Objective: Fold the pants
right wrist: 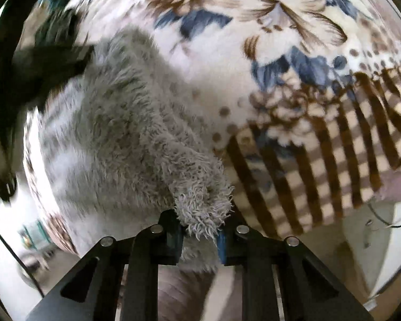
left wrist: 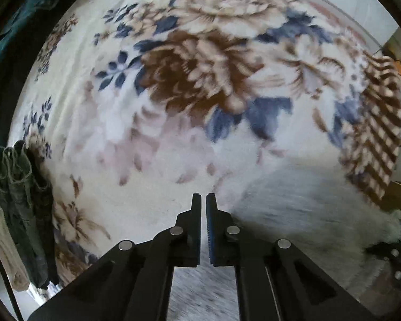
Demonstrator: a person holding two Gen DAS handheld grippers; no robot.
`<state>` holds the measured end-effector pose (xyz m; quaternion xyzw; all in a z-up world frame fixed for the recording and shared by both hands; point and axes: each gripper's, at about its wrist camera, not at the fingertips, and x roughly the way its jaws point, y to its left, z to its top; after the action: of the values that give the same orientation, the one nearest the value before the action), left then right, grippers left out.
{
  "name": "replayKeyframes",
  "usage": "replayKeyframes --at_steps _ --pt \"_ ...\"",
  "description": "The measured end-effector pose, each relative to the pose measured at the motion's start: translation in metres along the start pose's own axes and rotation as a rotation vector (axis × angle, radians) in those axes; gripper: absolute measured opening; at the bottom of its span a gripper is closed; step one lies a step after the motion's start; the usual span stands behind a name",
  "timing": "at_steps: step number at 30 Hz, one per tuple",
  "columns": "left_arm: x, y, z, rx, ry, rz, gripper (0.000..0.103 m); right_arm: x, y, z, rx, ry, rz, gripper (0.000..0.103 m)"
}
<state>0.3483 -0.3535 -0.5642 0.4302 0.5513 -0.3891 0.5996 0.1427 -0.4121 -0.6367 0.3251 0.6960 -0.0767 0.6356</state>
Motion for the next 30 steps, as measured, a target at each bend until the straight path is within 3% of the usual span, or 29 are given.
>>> replayKeyframes --at_steps 3,5,7,8,9,10,15,17,21,24,28,29,30 --pt "0.007 0.001 -0.002 -0.041 0.009 -0.038 0.002 0.012 -0.004 -0.008 0.021 0.055 0.019 0.021" --pt "0.001 0.01 -0.004 -0.105 -0.019 -0.151 0.004 0.014 -0.012 -0.008 0.069 0.06 0.083 0.021" --pt "-0.006 0.019 -0.006 -0.163 -0.04 -0.288 0.016 0.009 -0.014 -0.003 0.092 0.052 0.113 0.021" --pt "-0.009 0.023 -0.006 -0.188 -0.042 -0.351 0.03 0.008 -0.013 0.0 0.093 0.05 0.117 0.021" --pt "-0.012 0.027 -0.007 -0.199 -0.058 -0.394 0.043 0.006 -0.011 0.002 0.093 0.047 0.119 0.021" --pt "-0.015 0.028 -0.007 -0.195 -0.064 -0.409 0.048 0.006 -0.009 0.002 0.086 0.05 0.115 0.022" --pt "-0.013 0.025 -0.003 -0.138 -0.019 -0.469 0.051 0.009 -0.003 0.003 0.073 0.082 0.099 0.023" --pt "-0.014 0.038 -0.009 -0.185 -0.026 -0.527 0.051 0.011 -0.003 0.006 0.086 0.088 0.11 0.024" --pt "-0.026 0.052 -0.016 -0.294 -0.113 -0.661 0.054 0.009 -0.006 0.009 0.096 0.084 0.134 0.026" --pt "-0.031 0.039 -0.015 -0.233 -0.109 -0.666 0.07 0.006 -0.01 0.016 0.097 0.083 0.142 0.031" --pt "-0.002 0.004 -0.014 -0.116 0.05 -0.638 0.07 0.009 -0.008 0.018 0.095 0.094 0.139 0.032" --pt "0.003 -0.002 -0.013 -0.102 0.05 -0.609 0.068 0.011 -0.008 0.017 0.093 0.103 0.135 0.034" --pt "0.006 -0.003 -0.012 -0.108 0.039 -0.593 0.05 0.014 -0.008 0.016 0.1 0.112 0.134 0.035"
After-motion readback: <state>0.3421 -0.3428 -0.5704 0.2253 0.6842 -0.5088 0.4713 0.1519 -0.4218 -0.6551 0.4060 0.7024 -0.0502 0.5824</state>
